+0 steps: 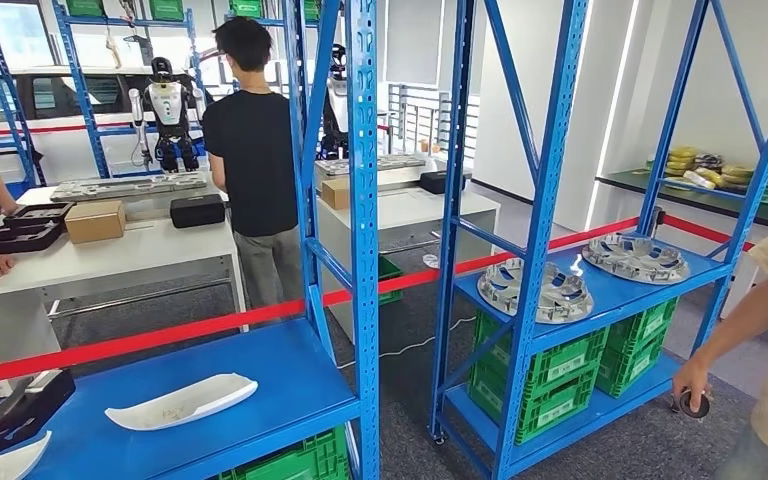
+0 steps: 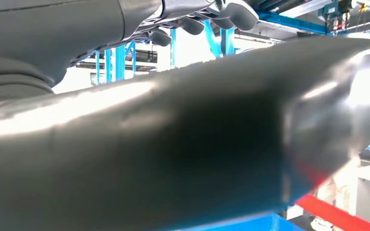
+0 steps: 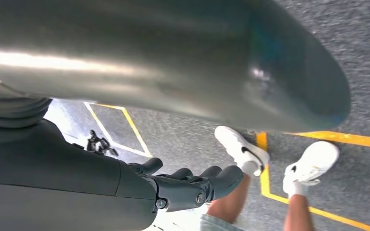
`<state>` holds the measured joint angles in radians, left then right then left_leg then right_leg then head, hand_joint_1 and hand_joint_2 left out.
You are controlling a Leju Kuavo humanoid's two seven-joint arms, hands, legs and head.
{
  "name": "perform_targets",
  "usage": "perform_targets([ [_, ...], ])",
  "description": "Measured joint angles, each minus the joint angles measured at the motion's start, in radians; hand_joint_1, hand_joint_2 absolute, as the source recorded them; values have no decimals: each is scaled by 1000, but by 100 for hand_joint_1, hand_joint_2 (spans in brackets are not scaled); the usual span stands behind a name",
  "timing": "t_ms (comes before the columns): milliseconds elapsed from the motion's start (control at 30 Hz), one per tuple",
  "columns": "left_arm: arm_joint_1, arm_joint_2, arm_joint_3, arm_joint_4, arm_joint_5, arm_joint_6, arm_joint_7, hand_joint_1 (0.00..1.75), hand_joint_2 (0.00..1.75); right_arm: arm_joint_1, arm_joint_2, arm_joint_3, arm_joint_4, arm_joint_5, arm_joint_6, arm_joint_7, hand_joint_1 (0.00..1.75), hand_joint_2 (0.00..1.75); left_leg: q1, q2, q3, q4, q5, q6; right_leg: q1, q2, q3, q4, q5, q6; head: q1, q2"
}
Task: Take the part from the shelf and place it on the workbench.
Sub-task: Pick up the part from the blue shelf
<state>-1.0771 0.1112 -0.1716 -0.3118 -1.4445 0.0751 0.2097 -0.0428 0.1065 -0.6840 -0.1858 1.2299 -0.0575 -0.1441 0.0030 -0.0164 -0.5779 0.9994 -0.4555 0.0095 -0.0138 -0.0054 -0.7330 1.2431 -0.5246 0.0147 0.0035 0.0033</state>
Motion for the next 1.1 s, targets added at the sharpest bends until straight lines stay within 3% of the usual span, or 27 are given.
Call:
perform_targets([
  [67, 1, 0, 1, 0, 0, 0, 0, 0, 0, 0, -1, 0, 0, 0, 1, 0, 0, 0, 1, -7, 7, 14, -20, -11, -2, 4, 49, -134, 73, 1, 1, 0],
  [100, 1, 1, 2, 0, 0, 0, 0, 0, 0, 0, -2, 0, 0, 0, 2, 0, 0, 0, 0, -10, 8, 19, -28, -17, -3, 5, 68, -175, 87, -2, 0, 0],
  [200, 1, 4, 6, -1, 1, 0, 0, 0, 0, 0, -2, 0, 0, 0, 2, 0, 0, 0, -1, -17, 12, 17, -39, -33, 1, 6, 82, -194, 78, -20, -2, 0],
  [267, 1, 7, 7, -3, 1, 0, 0, 0, 0, -2, -2, 0, 0, 0, 2, -1, 0, 0, 0, -9, 9, 34, -51, -44, -2, 4, 92, -198, 74, -34, -4, 0],
  [333, 0, 10, 8, -3, 1, 0, 0, 0, 0, -3, -1, 0, 0, 0, 2, -1, 0, 0, 1, 3, -36, 126, -91, -53, -4, 3, 105, -202, 67, -46, -6, 0],
  [400, 4, 11, 11, -1, 1, 0, 0, 0, 0, -2, -1, 0, 0, 0, 2, -1, 0, 0, 1, 9, -117, 260, -135, -57, -4, 3, 114, -202, 58, -51, -7, 0],
  [433, 8, 11, 12, 0, 1, 0, 0, 0, 0, -2, -1, 0, 0, 0, 2, -1, 0, 0, 1, 9, -147, 299, -137, -56, -3, 3, 119, -202, 53, -51, -8, 0],
  [467, 12, 12, 13, 0, 1, 0, 0, 0, 0, -2, -1, 0, 0, 0, 2, 0, 0, 0, 1, 10, -159, 300, -117, -53, -2, 2, 125, -202, 48, -51, -8, 0],
  [500, 13, 12, 14, 0, 1, 0, 0, 0, 0, -2, -1, 0, 0, 0, 2, -1, 0, 0, 0, 11, -149, 259, -79, -49, -1, 2, 133, -202, 43, -50, -8, 0],
  [567, 12, 14, 14, -1, 1, 0, 0, 0, 0, -2, -1, 0, 0, 0, 2, -1, 0, 0, -5, 19, -91, 118, 2, -34, 2, 0, 151, -203, 31, -47, -8, 0],
  [600, 10, 15, 14, -1, 1, 0, 1, 0, 0, -2, -1, 0, 0, 0, 2, -1, 0, 0, -10, 24, -64, 61, 22, -28, 3, -1, 157, -203, 26, -43, -9, 0],
  [700, 12, 29, 19, -1, 23, -36, 39, 0, 0, -3, 0, 0, 0, 4, 8, 0, 0, 0, -18, 26, -37, 11, 21, -18, 5, -7, 167, -210, 17, -28, -7, 0],
  [800, 35, 75, 37, -1, 62, -70, 62, 0, 0, -1, -1, 0, 0, 10, 17, 0, 0, 0, -8, 21, -15, -8, 20, -5, 6, -6, 156, -175, -7, -15, -5, 0],
  [900, 51, 98, 55, 3, 70, -71, 57, 0, 0, 7, -9, -1, 0, 15, 21, 0, 0, 0, -4, 6, -6, -11, 13, 6, 3, 0, 52, 11, -79, -7, -3, 0],
  [933, 58, 102, 59, 5, 70, -72, 59, 0, 0, 8, -11, -1, 0, 17, 22, 0, 0, 0, -3, -2, -5, -10, 9, 6, 2, 1, 17, 60, -88, -4, -2, 0],
  [967, 65, 106, 62, 6, 70, -75, 62, 0, 0, 8, -12, -1, 0, 19, 23, 0, 0, 0, -3, -11, -2, -7, 4, 4, 0, 2, -2, 73, -76, -2, -1, 0],
  [1000, 71, 110, 66, 8, 70, -78, 66, 0, 0, 7, -13, -1, 0, 21, 24, 0, 0, 0, -2, -18, 2, -3, -2, 1, -1, 3, 0, 48, -44, -1, -1, 0],
  [1067, 79, 117, 71, 9, 70, -82, 71, 0, 0, 7, -14, -1, 0, 26, 25, 0, 0, 0, 0, -31, 10, 8, -18, -8, -5, 14, 47, -84, 39, 0, 0, 0],
  [1100, 80, 122, 73, 9, 70, -82, 73, 0, 0, 7, -14, 0, 0, 28, 26, 0, 0, 0, 0, -37, 11, 15, -26, -14, -6, 24, 72, -142, 62, -2, 0, 0],
])
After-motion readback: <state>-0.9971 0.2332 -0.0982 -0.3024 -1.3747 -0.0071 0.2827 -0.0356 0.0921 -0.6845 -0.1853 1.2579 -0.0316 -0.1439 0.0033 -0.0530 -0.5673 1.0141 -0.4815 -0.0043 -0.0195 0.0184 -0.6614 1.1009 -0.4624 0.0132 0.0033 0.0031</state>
